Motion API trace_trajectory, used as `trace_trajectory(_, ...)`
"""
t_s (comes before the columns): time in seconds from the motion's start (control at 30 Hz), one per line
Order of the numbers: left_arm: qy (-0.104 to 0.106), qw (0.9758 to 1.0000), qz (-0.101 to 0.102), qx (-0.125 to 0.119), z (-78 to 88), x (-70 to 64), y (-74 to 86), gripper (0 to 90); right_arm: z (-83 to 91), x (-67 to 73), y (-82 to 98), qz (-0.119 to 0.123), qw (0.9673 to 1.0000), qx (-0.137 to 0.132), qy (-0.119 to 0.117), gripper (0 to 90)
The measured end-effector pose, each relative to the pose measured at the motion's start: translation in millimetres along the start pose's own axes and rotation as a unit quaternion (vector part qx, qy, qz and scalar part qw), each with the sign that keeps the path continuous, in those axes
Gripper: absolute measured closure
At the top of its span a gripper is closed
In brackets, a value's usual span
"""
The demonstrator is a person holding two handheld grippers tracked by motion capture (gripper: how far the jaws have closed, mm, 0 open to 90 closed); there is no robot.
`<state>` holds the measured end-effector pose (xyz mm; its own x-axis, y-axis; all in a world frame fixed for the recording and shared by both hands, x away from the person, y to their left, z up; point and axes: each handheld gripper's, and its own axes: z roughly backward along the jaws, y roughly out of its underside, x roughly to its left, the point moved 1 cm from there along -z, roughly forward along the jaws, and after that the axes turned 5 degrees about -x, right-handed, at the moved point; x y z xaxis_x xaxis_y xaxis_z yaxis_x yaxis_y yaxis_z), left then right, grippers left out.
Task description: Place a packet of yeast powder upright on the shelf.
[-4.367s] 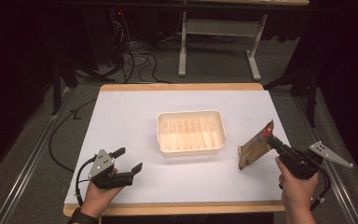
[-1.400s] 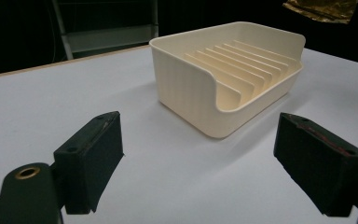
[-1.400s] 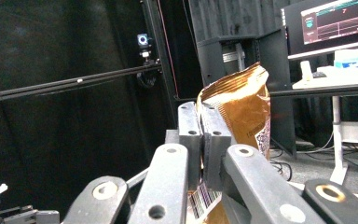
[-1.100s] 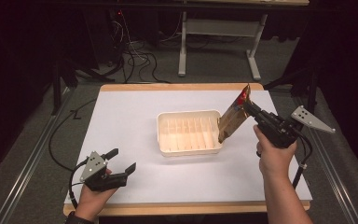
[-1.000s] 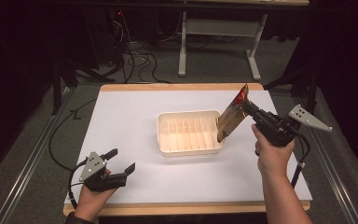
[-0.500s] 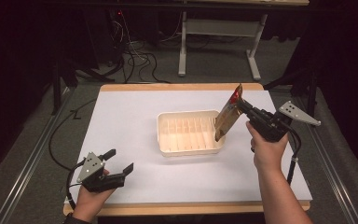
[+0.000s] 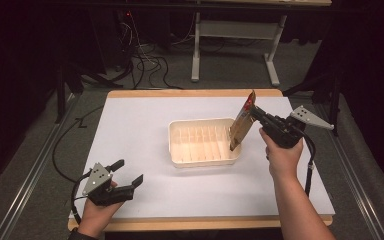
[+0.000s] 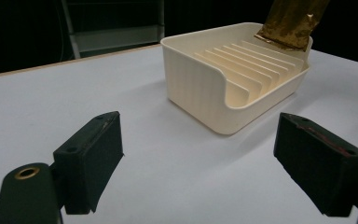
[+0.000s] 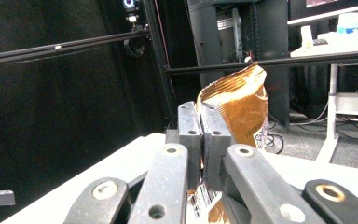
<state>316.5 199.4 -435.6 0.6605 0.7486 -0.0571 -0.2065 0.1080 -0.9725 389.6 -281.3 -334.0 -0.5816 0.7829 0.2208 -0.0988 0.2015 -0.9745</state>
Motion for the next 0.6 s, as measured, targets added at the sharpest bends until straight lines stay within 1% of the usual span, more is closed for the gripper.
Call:
trace_trajectory(0.1, 0.000, 1.0000, -0.001, 0.000, 0.2, -0.1, -0.1, 15.9, -3.7, -0.9, 2.9, 0.002, 1.0000, 0.009, 0.004, 89.6)
trace_trajectory(0.2, 0.000, 1.0000, 0.001, -0.001, 0.4, 0.3, 0.0, 15.9, -7.9, -1.1, 6.3, 0.010, 0.9998, 0.017, 0.006, 89.5)
trace_trajectory(0.33, 0.000, 1.0000, 0.000, -0.001, 0.5, 0.5, -0.1, 15.9, -12.7, -0.7, 10.3, 0.012, 0.9996, 0.026, 0.008, 89.5)
trace_trajectory(0.47, -0.001, 1.0000, 0.000, -0.001, 0.7, 0.7, -0.2, 15.9, -16.1, -0.2, 12.9, 0.010, 0.9995, 0.029, 0.007, 89.5)
trace_trajectory(0.6, 0.000, 1.0000, -0.001, 0.000, 0.5, 0.8, -0.1, 15.9, -19.1, -0.6, 16.3, 0.013, 0.9992, 0.037, 0.011, 89.5)
